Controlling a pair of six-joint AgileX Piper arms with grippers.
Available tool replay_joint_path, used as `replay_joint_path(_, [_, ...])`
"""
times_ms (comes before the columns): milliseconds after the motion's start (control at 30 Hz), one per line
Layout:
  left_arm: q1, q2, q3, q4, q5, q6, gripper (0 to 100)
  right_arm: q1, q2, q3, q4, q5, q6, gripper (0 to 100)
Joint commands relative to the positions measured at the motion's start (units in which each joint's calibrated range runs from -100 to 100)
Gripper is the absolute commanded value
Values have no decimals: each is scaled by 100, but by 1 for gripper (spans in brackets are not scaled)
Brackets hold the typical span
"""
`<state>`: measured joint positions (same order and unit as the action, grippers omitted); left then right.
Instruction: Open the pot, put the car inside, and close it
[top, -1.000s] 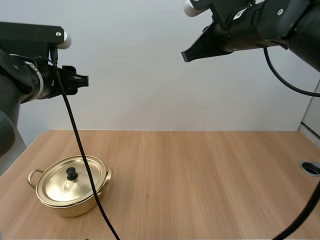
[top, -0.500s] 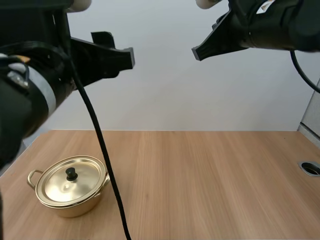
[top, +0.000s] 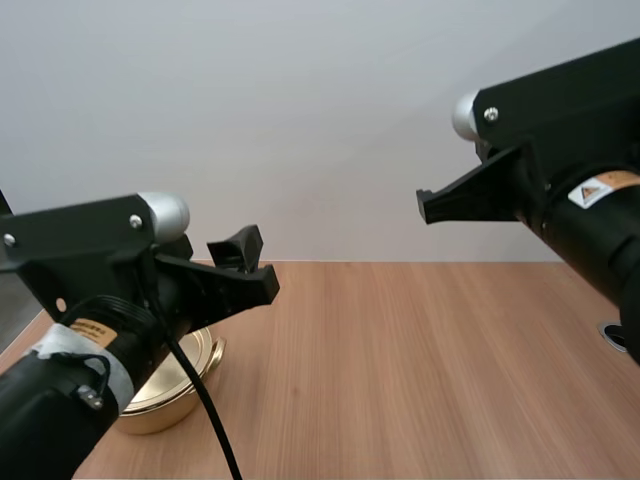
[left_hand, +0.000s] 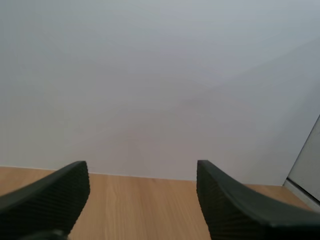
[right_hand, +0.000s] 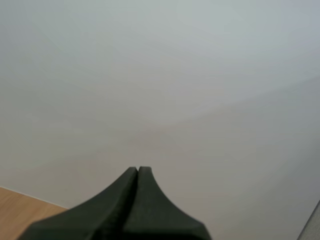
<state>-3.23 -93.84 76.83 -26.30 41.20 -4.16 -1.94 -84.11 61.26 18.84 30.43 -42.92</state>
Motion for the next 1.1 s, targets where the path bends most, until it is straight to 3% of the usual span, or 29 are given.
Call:
replay_joint_path(0, [131, -9, 560, 3156, -262, -777, 100, -1, -235, 2244, -212, 19, 4, 0])
replay_joint_path(67, [263, -9, 753, 3074, -394, -777, 100, -1, -244, 2508, -264, -214, 4, 0])
replay_joint_path(167, [342, -9, 1077, 2956, -576, -777, 100, 36, -244, 2813, -304, -316, 90, 0])
replay_joint_path(367, [342, -49, 1967, 3036, -1318, -703, 100, 212, -388, 3443, -206, -333, 273, 0])
replay_joint_path(467, [342, -159, 2304, 3024, -1326, -703, 100, 221, -503, 3837, -192, -870, 582, 0])
replay_joint_path(867, [377, -323, 2317, 2973, -1395, -702, 100, 135, -1004, 3874, -191, -296, 1567, 0])
replay_joint_path(1067, [393, -323, 2317, 2995, -1456, -702, 100, 190, -1100, 3874, -152, -312, 1566, 0])
